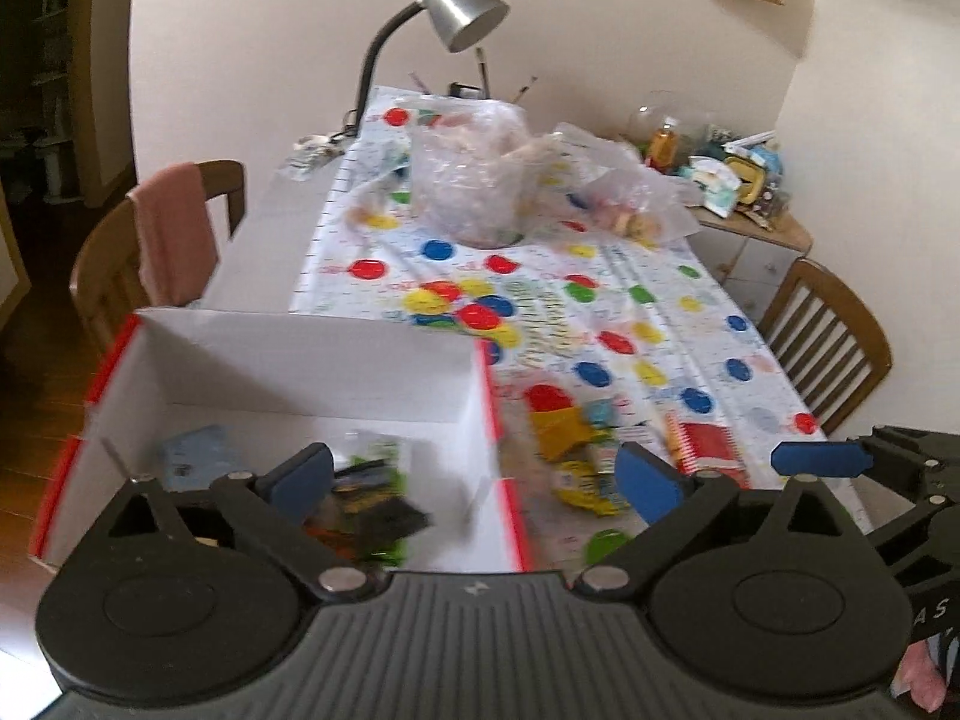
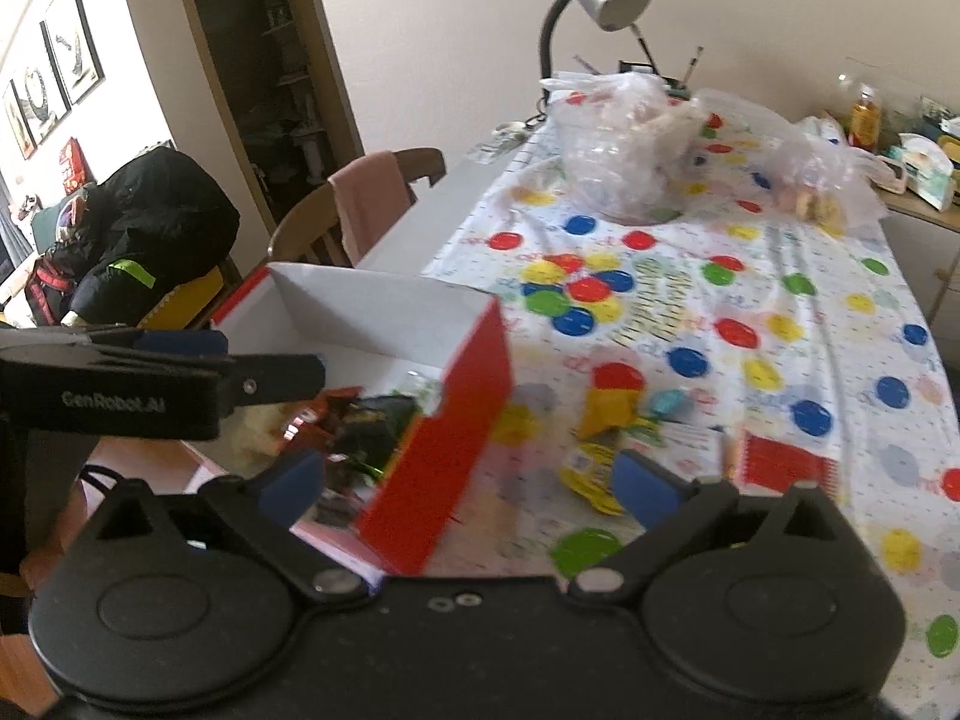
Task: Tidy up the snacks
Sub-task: 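Move both tools back over the remaining snacks on the table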
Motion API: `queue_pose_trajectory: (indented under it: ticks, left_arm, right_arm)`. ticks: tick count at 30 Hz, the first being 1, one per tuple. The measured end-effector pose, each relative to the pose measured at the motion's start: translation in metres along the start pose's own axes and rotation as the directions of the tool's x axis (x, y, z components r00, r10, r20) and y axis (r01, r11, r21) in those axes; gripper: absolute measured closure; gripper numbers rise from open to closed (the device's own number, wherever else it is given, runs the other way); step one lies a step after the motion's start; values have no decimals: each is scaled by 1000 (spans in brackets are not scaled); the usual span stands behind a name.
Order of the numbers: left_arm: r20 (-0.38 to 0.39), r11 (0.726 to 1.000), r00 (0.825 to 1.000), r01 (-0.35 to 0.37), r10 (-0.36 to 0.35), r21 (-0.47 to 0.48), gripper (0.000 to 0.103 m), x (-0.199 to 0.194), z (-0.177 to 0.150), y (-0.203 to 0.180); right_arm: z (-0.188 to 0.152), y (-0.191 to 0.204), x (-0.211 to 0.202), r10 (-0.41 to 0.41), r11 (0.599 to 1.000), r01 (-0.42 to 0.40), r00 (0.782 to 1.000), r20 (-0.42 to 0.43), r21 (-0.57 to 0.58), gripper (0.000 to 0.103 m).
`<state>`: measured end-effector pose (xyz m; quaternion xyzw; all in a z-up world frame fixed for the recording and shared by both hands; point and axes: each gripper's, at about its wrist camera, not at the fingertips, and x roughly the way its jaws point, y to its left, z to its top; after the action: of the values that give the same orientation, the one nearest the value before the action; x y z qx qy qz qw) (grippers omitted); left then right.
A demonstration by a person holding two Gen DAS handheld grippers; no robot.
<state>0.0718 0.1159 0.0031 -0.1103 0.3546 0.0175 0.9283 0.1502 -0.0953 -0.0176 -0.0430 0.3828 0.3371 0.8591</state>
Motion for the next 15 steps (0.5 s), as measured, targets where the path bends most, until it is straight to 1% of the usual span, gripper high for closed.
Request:
queue_pose_trajectory:
  ticks: [3, 6, 9, 15]
  left_arm:
    - [-12, 1000, 1000, 17, -17, -3, 0, 10, -2, -25]
    - [-35, 1000, 999, 12, -13, -10, 0, 26, -5, -49]
    - [-57, 1000, 998, -13, 11, -19, 0, 43, -9, -70]
    - [-97, 996, 992, -86, 83, -30, 0, 76, -16, -102]
  right_arm:
    - [-7, -25, -6, -10, 1000, 10, 1000, -7, 1, 0]
    - [-14, -53, -10, -21, 1000, 21, 1000, -21, -9, 0]
    - [-21, -79, -12, -31, 999, 30, 999, -36, -24, 0]
    - [-29, -128, -8, -35, 997, 30, 997, -66, -73, 0]
